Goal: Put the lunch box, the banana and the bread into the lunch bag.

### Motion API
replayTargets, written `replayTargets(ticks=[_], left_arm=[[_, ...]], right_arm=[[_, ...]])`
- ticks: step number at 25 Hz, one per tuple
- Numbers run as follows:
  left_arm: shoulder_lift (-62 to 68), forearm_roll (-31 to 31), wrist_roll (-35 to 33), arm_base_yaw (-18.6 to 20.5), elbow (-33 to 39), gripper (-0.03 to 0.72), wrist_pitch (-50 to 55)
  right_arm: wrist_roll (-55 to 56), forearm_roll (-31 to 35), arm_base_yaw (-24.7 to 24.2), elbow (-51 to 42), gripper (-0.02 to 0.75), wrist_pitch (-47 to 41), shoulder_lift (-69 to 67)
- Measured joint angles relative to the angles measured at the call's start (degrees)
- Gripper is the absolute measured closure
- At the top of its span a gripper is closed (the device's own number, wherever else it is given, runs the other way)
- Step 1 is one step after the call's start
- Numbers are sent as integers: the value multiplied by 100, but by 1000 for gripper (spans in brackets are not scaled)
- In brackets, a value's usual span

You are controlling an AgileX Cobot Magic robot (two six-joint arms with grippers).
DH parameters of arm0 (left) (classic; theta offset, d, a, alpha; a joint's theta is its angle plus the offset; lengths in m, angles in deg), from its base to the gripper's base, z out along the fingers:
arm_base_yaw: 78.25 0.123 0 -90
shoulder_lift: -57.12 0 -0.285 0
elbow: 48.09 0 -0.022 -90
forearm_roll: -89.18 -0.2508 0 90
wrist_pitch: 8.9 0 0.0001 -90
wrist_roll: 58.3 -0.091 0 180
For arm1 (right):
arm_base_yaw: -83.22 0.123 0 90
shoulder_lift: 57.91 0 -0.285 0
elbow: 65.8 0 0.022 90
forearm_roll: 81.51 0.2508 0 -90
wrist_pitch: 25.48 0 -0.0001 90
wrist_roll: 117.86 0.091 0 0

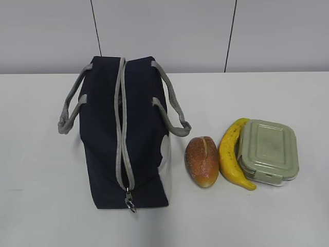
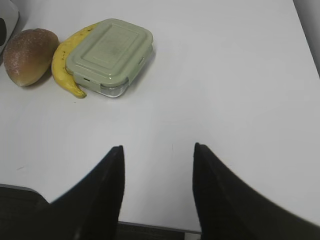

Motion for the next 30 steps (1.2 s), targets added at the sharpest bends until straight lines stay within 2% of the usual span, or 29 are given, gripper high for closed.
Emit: replayTargets(ticks=[19, 30], left_arm=[[0, 0, 0, 0, 0, 317, 0], [0, 0, 0, 0, 0, 317, 0]], right_arm=[[288, -72, 0, 127, 388, -56, -19], [1407, -84, 0, 601, 388, -105, -1479]])
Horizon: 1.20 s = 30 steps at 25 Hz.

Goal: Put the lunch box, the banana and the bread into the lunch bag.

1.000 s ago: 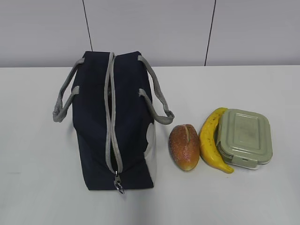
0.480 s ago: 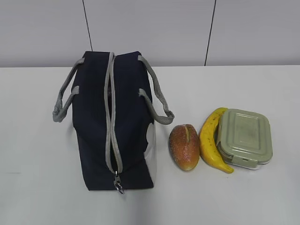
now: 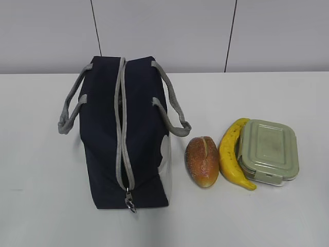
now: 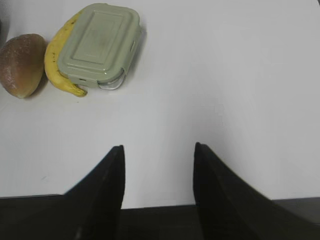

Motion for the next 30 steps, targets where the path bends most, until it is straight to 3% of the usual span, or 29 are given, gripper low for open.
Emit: replayTargets(ticks=[22, 30], left_arm=[[0, 0, 0, 0, 0, 317, 0], [0, 0, 0, 0, 0, 317, 0]], right_arm=[[644, 13, 0, 1105, 388, 1145, -3971], [245, 621, -225, 2040, 388, 1232, -5537]])
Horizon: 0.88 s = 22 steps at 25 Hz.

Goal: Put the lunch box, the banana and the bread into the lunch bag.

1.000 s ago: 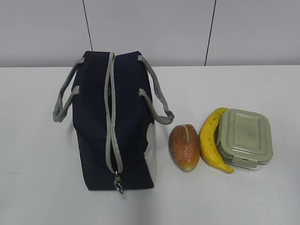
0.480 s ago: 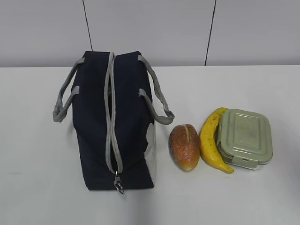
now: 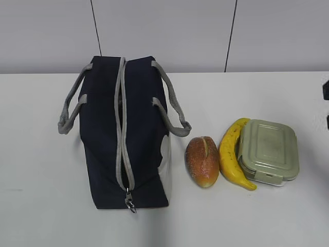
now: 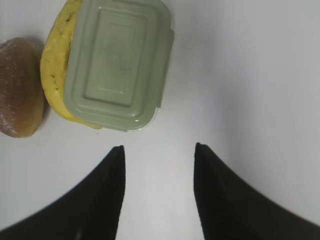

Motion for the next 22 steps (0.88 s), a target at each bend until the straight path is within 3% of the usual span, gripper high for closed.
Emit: replayTargets(ticks=[3, 8, 16, 22], left_arm=[[0, 0, 0, 0, 0, 317, 0], [0, 0, 0, 0, 0, 317, 0], [0, 0, 0, 0, 0, 317, 0], [0, 0, 0, 0, 0, 317, 0]], right_arm=[[-571, 704, -434, 341, 388, 0, -545], [-2068, 2477, -1522, 465, 388, -100, -1275], [-3880, 3884, -2908, 474, 388, -601, -1750], [-5470, 5369, -3805, 474, 388, -1306, -2370]])
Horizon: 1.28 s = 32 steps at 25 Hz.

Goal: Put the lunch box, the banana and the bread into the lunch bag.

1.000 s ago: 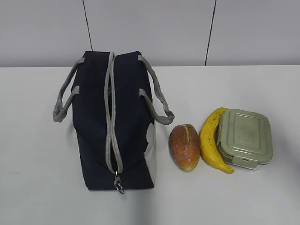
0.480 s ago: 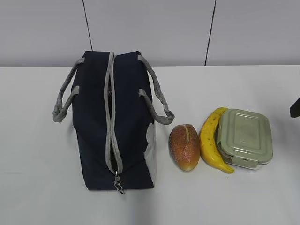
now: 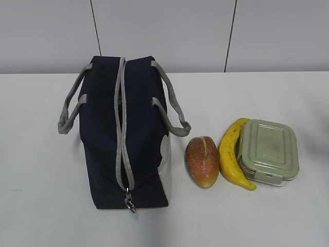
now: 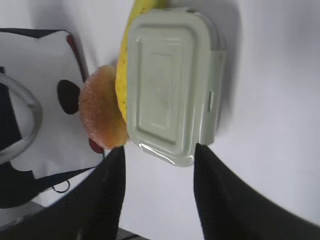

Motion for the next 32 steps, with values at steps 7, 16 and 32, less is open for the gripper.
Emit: replayTargets(ticks=[7, 16, 32], left_arm=[[0, 0, 0, 0, 0, 317, 0], [0, 0, 0, 0, 0, 317, 0], [0, 0, 0, 0, 0, 317, 0]], right_arm=[[-1034, 586, -324, -14, 388, -24, -656], [-2266, 1262, -324, -771, 388, -14, -1067], [-2447, 1485, -324, -831, 350, 67, -1435]])
